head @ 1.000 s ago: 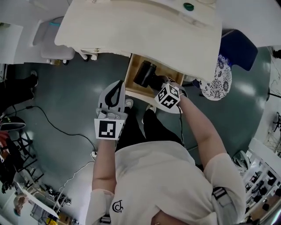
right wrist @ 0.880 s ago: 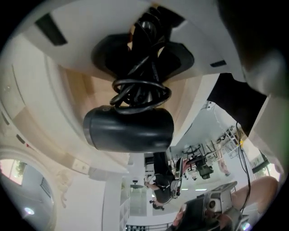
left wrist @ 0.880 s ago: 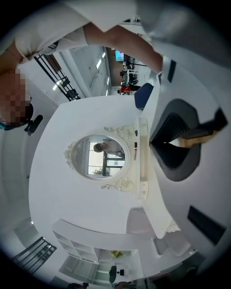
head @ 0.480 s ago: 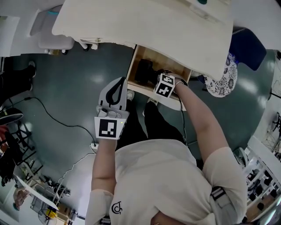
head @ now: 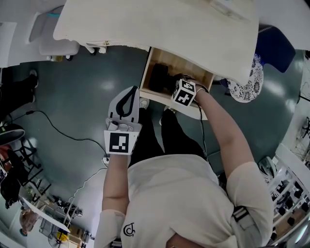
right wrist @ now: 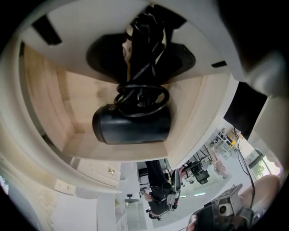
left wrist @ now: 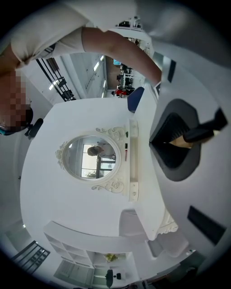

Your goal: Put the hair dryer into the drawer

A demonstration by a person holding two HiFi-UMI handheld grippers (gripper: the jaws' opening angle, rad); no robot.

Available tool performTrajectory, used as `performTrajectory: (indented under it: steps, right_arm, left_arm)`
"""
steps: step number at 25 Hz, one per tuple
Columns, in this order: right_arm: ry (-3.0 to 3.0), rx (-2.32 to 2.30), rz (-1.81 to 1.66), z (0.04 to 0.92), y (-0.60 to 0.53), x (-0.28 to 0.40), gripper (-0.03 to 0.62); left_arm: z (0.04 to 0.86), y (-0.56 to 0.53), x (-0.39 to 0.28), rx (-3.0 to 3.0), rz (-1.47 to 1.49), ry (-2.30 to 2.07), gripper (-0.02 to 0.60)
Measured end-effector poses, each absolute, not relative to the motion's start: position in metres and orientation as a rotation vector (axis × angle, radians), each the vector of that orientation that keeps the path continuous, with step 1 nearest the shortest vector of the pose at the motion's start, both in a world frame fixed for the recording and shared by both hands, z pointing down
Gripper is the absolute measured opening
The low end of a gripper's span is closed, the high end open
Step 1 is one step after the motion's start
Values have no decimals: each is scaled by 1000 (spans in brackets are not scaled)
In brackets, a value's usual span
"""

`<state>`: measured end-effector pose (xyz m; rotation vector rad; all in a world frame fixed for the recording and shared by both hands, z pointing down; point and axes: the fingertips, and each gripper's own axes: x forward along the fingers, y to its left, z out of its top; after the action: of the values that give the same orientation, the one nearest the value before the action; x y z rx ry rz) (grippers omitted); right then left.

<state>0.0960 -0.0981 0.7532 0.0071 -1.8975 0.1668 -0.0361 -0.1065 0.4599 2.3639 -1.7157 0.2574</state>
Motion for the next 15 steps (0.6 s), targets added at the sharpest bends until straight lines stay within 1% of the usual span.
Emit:
performTrajectory:
  steps: [3,4,6,8,12,15]
  right_arm:
    - [-1922,64,141,750,-108,97,253]
    - [-1931,83,150,747,-110,98,270]
    - [-1952,107,176,736,-113,98,281]
    - [-1982,113,167,716,-110,94,278]
    - [-2061,179,167,666,-109,87,215]
    - [-2103,363,246,630,-129,86,123]
  left_arm:
    - [461,-111,-37,2368,270,-1709,11]
    - [462,-113,-37,2367,271,-1709,11]
    - [461,-116,-34,2378,269,-1694,11]
    - [457,-116,-29,2408,281,-1667,11]
    - [447,-122,-19,2479,325,-1614,11]
    - [438,-132,-17,2500,338,-1590,11]
